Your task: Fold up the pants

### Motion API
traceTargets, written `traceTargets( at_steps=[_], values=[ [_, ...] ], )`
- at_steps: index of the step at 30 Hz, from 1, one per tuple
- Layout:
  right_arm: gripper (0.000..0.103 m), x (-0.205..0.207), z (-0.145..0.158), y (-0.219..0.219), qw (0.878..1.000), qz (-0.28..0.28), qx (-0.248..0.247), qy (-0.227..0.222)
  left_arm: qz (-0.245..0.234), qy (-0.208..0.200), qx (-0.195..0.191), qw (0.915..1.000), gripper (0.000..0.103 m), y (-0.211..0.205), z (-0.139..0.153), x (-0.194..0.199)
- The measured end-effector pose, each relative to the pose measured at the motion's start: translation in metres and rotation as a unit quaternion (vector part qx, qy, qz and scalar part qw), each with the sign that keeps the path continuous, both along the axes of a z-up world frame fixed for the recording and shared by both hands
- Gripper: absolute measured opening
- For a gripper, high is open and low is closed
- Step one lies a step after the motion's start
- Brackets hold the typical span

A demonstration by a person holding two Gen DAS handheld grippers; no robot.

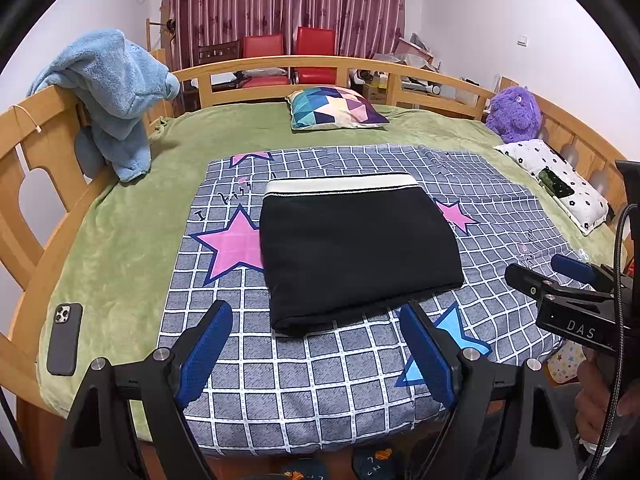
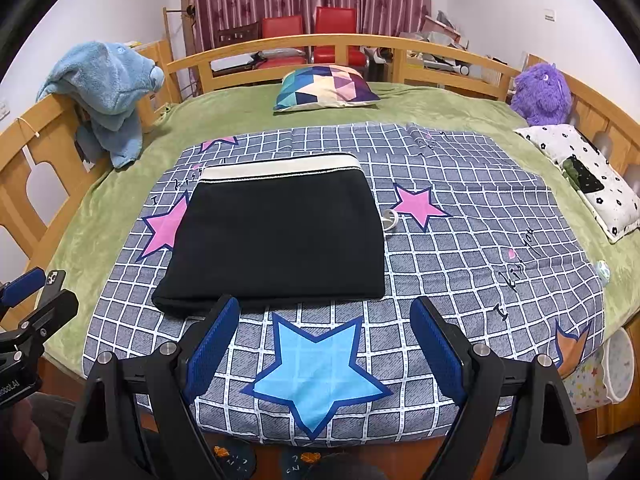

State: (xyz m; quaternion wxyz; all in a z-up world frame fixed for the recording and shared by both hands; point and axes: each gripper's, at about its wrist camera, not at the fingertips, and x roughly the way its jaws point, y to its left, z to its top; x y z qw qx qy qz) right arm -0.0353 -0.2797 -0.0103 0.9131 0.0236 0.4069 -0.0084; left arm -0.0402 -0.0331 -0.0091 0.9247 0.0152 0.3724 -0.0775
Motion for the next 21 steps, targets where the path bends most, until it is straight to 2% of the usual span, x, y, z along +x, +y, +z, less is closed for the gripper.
traceTargets(
  at_steps=[21],
  values=[
    [0.086, -0.0002, 0.0003, -0.0017, 1.000, 0.001, 0.000, 0.001, 0.004, -0.003, -0.002, 1.0000, 0.085, -0.0022, 0.0016, -0.0019]
  ],
)
